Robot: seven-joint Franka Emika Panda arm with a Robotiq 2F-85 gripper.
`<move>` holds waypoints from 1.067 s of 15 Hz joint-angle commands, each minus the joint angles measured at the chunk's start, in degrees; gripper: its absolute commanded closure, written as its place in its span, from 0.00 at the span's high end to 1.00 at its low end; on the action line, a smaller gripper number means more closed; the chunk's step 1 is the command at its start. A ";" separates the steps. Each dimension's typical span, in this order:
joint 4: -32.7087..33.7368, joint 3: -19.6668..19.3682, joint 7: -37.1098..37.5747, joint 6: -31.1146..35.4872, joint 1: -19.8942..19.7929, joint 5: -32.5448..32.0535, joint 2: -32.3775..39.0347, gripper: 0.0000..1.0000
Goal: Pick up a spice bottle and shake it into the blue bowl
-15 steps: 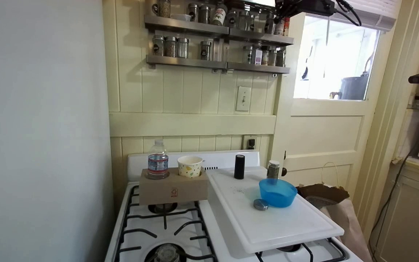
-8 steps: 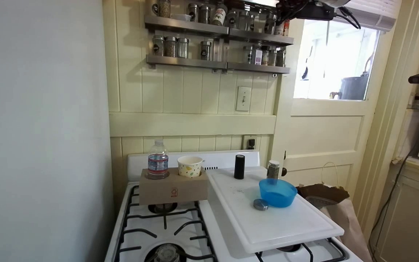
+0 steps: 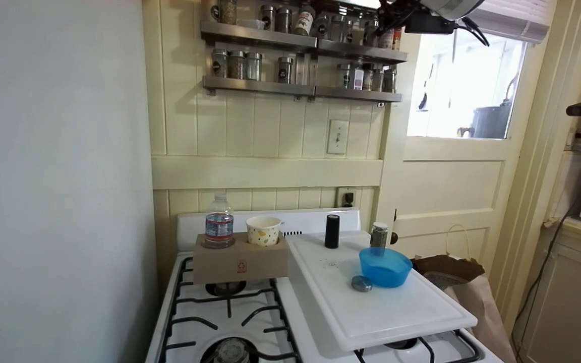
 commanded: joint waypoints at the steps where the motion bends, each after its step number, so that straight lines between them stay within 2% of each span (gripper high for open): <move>1: -0.92 0.03 -4.08 1.01 0.46 3.99 -0.16 0.00; 6: -1.68 0.40 -5.43 -1.20 0.61 6.47 -1.84 0.00; 15: -7.90 0.91 -3.74 -8.30 0.49 5.24 -9.59 0.00; 16: -8.90 0.80 -3.99 -10.09 0.68 5.71 -11.04 0.06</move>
